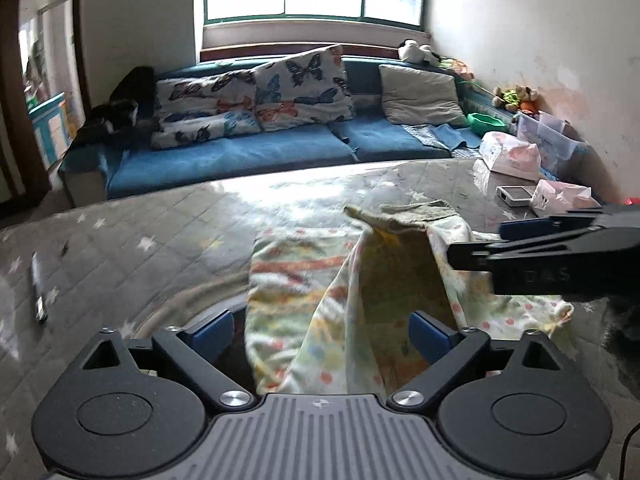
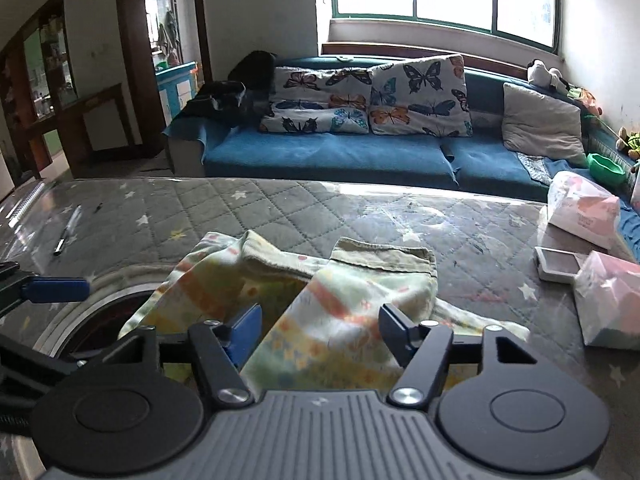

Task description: Fold clothes

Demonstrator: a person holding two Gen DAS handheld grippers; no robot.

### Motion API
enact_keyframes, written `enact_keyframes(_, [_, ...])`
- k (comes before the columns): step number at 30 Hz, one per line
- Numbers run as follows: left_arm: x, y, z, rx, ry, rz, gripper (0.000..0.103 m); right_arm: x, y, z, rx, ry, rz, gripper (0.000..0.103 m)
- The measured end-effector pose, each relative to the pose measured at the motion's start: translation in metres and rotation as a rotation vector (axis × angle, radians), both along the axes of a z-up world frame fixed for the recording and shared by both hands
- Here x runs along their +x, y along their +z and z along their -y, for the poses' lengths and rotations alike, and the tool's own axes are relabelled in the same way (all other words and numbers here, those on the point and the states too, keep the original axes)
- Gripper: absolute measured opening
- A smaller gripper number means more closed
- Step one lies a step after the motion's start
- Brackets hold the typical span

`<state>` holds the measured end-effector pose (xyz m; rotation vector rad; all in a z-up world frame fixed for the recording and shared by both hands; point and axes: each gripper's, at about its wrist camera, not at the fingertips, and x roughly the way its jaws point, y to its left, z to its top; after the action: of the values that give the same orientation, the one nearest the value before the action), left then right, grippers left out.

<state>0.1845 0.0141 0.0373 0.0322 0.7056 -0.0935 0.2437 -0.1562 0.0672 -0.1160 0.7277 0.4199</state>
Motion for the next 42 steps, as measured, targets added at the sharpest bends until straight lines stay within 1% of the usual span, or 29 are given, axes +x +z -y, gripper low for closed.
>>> enact_keyframes(1, [0.004, -0.001, 0.003, 0.011, -0.013, 0.006, 0.085, 0.004, -0.002, -0.002, -0.007, -0.002, -0.004, 0.062])
enact_keyframes(2, [0.007, -0.003, 0.005, 0.023, -0.027, 0.011, 0.080, 0.008, -0.005, -0.005, -0.016, -0.004, -0.009, 0.058])
enact_keyframes(3, [0.011, -0.004, 0.007, 0.031, -0.039, 0.012, 0.078, 0.013, -0.009, -0.007, -0.026, -0.003, -0.016, 0.054])
enact_keyframes(6, [0.022, -0.010, 0.012, 0.047, -0.071, 0.007, 0.068, 0.021, -0.018, -0.009, -0.041, -0.008, -0.038, 0.046])
enact_keyframes(7, [0.024, -0.012, 0.013, 0.048, -0.076, 0.005, 0.062, 0.023, -0.020, -0.009, -0.040, -0.008, -0.044, 0.045])
enact_keyframes(8, [0.027, -0.014, 0.014, 0.048, -0.081, 0.004, 0.058, 0.024, -0.022, -0.007, -0.035, -0.007, -0.049, 0.037])
enact_keyframes(9, [0.029, -0.015, 0.015, 0.048, -0.086, 0.002, 0.056, 0.024, -0.023, -0.006, -0.030, -0.006, -0.054, 0.033])
enact_keyframes(10, [0.033, -0.017, 0.016, 0.046, -0.088, 0.001, 0.048, 0.024, -0.024, -0.004, -0.026, -0.006, -0.058, 0.031])
enact_keyframes(11, [0.035, -0.018, 0.017, 0.040, -0.092, -0.002, 0.039, 0.024, -0.025, -0.002, -0.021, -0.005, -0.062, 0.025])
enact_keyframes(12, [0.037, -0.020, 0.016, 0.031, -0.090, -0.006, 0.035, 0.023, -0.025, 0.000, -0.014, -0.004, -0.064, 0.020])
enact_keyframes(13, [0.038, -0.021, 0.016, 0.021, -0.088, -0.010, 0.026, 0.022, -0.024, 0.003, -0.006, -0.006, -0.064, 0.018])
enact_keyframes(14, [0.039, -0.022, 0.015, 0.010, -0.085, -0.013, 0.018, 0.020, -0.024, 0.005, 0.001, -0.008, -0.064, 0.014])
enact_keyframes(15, [0.038, -0.021, 0.013, 0.003, -0.079, -0.012, 0.015, 0.018, -0.022, 0.008, 0.008, -0.014, -0.060, 0.009])
enact_keyframes(16, [0.038, -0.020, 0.012, -0.004, -0.072, -0.010, 0.008, 0.016, -0.021, 0.012, 0.014, -0.022, -0.054, 0.008])
enact_keyframes(17, [0.036, -0.019, 0.010, -0.013, -0.062, -0.009, 0.005, 0.015, -0.020, 0.015, 0.020, -0.030, -0.049, 0.004])
enact_keyframes(20, [0.028, -0.015, 0.001, -0.040, -0.023, 0.000, 0.002, 0.008, -0.014, 0.028, 0.035, -0.054, -0.029, 0.003])
enact_keyframes(25, [0.009, -0.005, -0.015, -0.061, 0.030, 0.027, 0.001, -0.008, -0.003, 0.052, 0.067, -0.095, 0.010, 0.003])
enact_keyframes(29, [-0.004, 0.002, -0.016, -0.049, 0.031, 0.040, 0.001, -0.026, 0.010, 0.075, 0.095, -0.126, 0.054, 0.003])
enact_keyframes(33, [-0.019, 0.005, -0.020, -0.047, 0.061, 0.052, 0.001, -0.048, 0.022, 0.103, 0.106, -0.157, 0.091, 0.003])
enact_keyframes(37, [-0.043, 0.010, -0.035, -0.063, 0.118, 0.074, 0.001, -0.071, 0.029, 0.134, 0.114, -0.188, 0.115, 0.003])
enact_keyframes(42, [-0.082, 0.016, -0.063, -0.080, 0.222, 0.103, 0.001, -0.098, 0.027, 0.171, 0.140, -0.244, 0.124, 0.003])
